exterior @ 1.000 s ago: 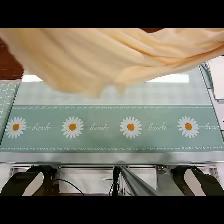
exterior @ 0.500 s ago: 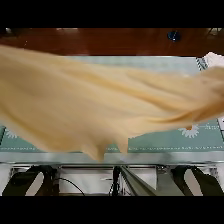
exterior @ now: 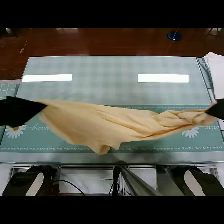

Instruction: Fold the shirts.

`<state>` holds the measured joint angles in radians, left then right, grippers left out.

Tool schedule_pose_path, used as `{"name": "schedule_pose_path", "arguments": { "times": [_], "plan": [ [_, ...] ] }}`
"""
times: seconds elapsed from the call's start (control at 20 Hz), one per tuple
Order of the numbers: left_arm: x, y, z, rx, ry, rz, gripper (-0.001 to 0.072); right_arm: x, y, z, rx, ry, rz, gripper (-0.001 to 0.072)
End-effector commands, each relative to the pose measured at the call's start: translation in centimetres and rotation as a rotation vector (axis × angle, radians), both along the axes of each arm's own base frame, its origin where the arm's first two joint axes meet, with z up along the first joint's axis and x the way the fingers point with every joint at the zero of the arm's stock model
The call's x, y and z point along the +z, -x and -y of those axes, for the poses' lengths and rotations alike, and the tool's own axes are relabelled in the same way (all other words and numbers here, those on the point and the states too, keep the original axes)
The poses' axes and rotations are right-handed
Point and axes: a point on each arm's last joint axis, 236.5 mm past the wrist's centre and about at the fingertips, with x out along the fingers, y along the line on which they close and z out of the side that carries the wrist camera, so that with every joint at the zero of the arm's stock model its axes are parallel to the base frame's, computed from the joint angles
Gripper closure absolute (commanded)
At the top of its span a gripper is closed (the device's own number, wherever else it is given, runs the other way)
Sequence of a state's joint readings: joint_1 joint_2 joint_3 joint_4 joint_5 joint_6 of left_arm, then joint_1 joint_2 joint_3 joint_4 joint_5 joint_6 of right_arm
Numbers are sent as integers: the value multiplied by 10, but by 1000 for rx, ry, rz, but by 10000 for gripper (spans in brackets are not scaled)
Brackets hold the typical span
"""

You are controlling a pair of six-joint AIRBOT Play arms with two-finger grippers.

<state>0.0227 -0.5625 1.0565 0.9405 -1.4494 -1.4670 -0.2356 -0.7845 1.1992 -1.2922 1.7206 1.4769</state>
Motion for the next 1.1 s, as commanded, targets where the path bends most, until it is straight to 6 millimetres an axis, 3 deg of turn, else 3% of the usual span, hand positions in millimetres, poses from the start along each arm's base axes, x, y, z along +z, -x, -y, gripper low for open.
{"name": "schedule_pose_path", "arguments": {
  "times": [0.0, 0.2, 0.3, 0.5, 0.75, 0.9, 1.05],
  "plan": [
    [-60, -54, 6, 47, 31, 26, 681, -58, -56, -11, 44, 16, 0, 688],
    [-112, -115, -9, 70, -67, 45, 680, -89, -137, -8, -29, 0, 122, 688],
    [-136, -139, -15, 69, -112, 53, 680, -106, -159, -7, -56, -16, 137, 688],
    [-176, -167, -25, 121, -135, 8, 679, -130, -188, -1, -108, -25, 160, 687],
    [-226, -172, -26, 126, -153, -102, 677, -182, -199, 5, -176, -31, 72, 687],
    [-259, -162, -18, 91, -155, -207, 676, -217, -193, -9, -201, -101, -32, 687],
    [-274, -157, -16, 81, -159, -250, 676, -230, -192, -10, -186, -98, -53, 687]
  ]
}}
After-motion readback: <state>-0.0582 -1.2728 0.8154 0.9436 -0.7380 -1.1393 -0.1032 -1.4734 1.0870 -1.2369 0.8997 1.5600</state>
